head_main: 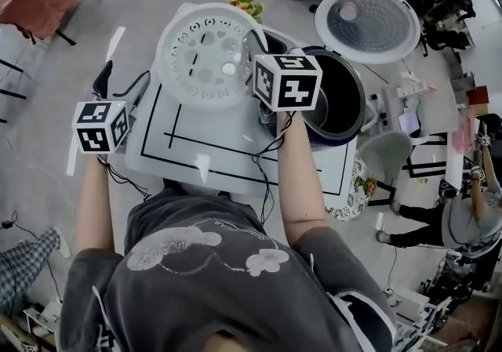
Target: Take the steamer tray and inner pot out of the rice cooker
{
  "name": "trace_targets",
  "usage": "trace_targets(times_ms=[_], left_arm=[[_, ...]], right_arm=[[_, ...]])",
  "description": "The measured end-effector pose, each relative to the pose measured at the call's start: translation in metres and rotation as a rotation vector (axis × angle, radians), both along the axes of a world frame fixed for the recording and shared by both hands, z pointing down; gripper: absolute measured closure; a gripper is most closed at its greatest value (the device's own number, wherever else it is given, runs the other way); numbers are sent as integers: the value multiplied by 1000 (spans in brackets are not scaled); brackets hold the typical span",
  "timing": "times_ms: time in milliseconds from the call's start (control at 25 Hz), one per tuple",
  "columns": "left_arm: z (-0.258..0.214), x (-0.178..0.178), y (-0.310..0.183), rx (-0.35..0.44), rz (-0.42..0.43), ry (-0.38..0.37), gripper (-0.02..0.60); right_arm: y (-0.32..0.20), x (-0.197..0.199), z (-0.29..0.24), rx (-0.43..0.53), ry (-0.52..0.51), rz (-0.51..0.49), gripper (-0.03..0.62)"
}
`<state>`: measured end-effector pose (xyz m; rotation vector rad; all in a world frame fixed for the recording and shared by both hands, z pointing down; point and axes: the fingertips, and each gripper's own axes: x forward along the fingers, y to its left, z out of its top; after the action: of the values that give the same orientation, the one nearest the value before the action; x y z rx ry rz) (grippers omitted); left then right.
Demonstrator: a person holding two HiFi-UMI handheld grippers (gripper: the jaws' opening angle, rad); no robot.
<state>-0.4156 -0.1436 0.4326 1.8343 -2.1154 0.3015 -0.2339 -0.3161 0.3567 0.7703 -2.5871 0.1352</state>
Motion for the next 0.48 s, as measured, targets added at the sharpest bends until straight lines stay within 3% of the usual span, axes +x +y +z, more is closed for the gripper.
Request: trace_targets(times_ms=[240, 480], left_arm=[[22, -30, -9, -19, 36, 20, 184], [42, -40, -19, -42, 74, 34, 184]], right_arm=[[-5, -29, 49, -69, -5, 74, 548], [-14, -31, 104, -116, -1, 170, 548]])
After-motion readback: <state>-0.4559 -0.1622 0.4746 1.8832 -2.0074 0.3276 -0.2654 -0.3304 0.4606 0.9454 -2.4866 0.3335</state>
